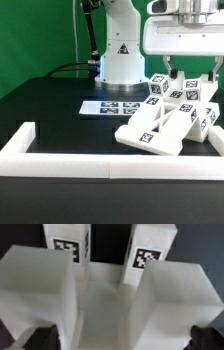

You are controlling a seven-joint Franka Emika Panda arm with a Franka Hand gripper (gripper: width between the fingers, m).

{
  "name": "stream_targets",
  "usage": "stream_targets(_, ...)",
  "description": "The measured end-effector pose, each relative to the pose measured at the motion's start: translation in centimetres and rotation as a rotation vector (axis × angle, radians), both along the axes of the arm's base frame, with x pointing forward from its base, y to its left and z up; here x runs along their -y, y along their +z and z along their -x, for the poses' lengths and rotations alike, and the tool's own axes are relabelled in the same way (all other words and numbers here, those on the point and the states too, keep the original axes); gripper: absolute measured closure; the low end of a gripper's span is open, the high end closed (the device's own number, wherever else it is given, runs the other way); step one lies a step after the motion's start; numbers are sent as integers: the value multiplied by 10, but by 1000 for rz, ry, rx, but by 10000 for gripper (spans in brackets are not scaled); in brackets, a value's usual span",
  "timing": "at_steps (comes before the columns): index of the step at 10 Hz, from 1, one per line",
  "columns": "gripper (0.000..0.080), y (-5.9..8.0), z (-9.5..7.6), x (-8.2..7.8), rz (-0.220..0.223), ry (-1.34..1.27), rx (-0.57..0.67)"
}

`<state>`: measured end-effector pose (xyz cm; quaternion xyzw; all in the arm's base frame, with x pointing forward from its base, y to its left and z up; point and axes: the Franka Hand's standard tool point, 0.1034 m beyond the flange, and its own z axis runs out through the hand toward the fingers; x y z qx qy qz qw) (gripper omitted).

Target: Assemble chair

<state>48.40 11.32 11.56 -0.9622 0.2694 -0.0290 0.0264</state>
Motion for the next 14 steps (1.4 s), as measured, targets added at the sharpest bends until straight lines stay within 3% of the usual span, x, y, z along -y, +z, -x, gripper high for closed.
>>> stream_targets(2,150,-2,4,-13,0,-5,-6)
stream_targets(8,150,-18,14,-25,19,22,-30)
stream_targets(14,150,-16,10,-35,19,38,-24)
